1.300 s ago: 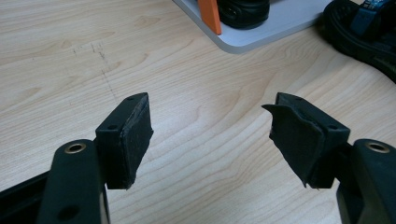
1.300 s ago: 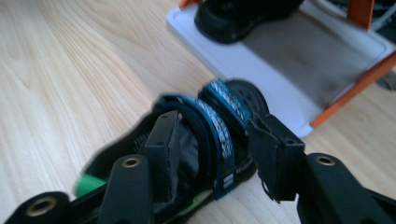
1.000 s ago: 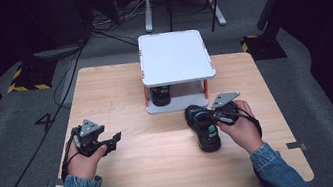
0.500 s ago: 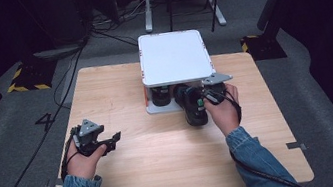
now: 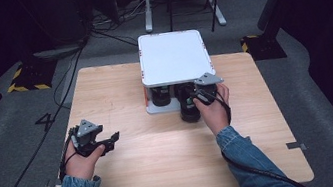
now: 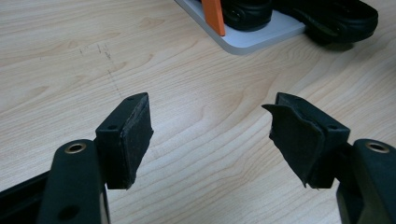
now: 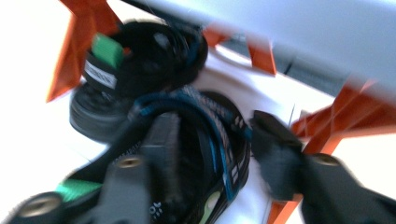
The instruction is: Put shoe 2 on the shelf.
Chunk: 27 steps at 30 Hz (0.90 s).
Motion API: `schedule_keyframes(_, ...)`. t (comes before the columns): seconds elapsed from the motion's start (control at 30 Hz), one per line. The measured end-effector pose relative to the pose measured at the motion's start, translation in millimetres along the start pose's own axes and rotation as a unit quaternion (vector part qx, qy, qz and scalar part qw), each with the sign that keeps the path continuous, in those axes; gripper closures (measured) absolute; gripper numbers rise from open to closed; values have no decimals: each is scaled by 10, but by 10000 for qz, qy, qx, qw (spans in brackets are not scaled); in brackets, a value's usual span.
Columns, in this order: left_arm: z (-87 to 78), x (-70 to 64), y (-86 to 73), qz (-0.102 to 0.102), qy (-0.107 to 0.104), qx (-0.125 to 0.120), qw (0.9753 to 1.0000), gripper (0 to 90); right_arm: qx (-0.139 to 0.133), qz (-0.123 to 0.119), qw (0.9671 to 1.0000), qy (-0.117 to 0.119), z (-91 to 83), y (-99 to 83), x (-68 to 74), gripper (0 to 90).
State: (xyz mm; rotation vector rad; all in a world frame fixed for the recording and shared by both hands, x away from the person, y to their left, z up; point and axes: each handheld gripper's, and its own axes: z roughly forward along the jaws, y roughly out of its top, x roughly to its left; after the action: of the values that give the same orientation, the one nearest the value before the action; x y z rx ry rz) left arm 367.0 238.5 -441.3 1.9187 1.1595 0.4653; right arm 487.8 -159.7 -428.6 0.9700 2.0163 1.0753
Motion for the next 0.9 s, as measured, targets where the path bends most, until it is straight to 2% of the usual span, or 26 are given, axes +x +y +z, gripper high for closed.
schedule_keyframes(0.07,-2,-5,3,20,-11,5,10000,298,-100,64,9999,45,-66,2,-4,416)
schedule_keyframes(0.17,-3,-20,10,20,8,-11,10000,298,-232,309,9987,331,-294,-41,-12,385)
schedule_keyframes(0.2,-1,-23,12,37,-15,-5,10000,298,-182,478,9970,572,-441,-119,-2,362)
schedule_keyframes(0.23,3,-29,11,23,-11,-3,10000,298,-182,478,9970,572,-441,-119,-2,362)
schedule_keyframes(0.3,12,-35,11,42,-13,14,10000,298,54,619,9944,860,-553,-233,25,341)
schedule_keyframes(0.33,20,-38,10,41,-8,15,10000,298,209,745,9921,989,-587,-302,45,325)
schedule_keyframes(0.37,28,-37,11,66,-16,38,10000,298,517,907,9881,1133,-604,-434,88,299)
schedule_keyframes(0.4,40,-42,11,68,-24,48,10000,298,517,907,9881,1133,-604,-434,88,299)
schedule_keyframes(0.47,60,-59,17,75,-30,69,9999,298,707,793,9887,1056,-554,-545,136,280)
schedule_keyframes(0.5,77,-75,26,107,-60,85,9999,298,847,782,9884,984,-455,-642,179,256)
schedule_keyframes(0.57,87,-78,29,137,-69,107,9998,298,908,801,9871,1052,-349,-698,241,256)
schedule_keyframes(0.63,98,-69,21,111,-80,107,9998,298,865,731,9884,1010,-254,-710,307,245)
schedule_keyframes(0.73,103,-53,12,113,-66,122,9998,298,795,702,9915,750,-165,-711,322,258)
schedule_keyframes(0.77,99,-51,8,84,-65,114,9999,298,834,627,9915,778,-122,-707,304,238)
schedule_keyframes(0.8,92,-42,5,92,-62,104,9999,298,803,684,9911,814,-89,-702,297,226)
schedule_keyframes(0.83,77,-32,-3,58,-58,81,9999,298,844,555,9916,812,-46,-670,290,227)
schedule_keyframes(0.9,70,-23,-8,69,-59,89,9999,298,876,552,9913,819,-26,-649,277,233)
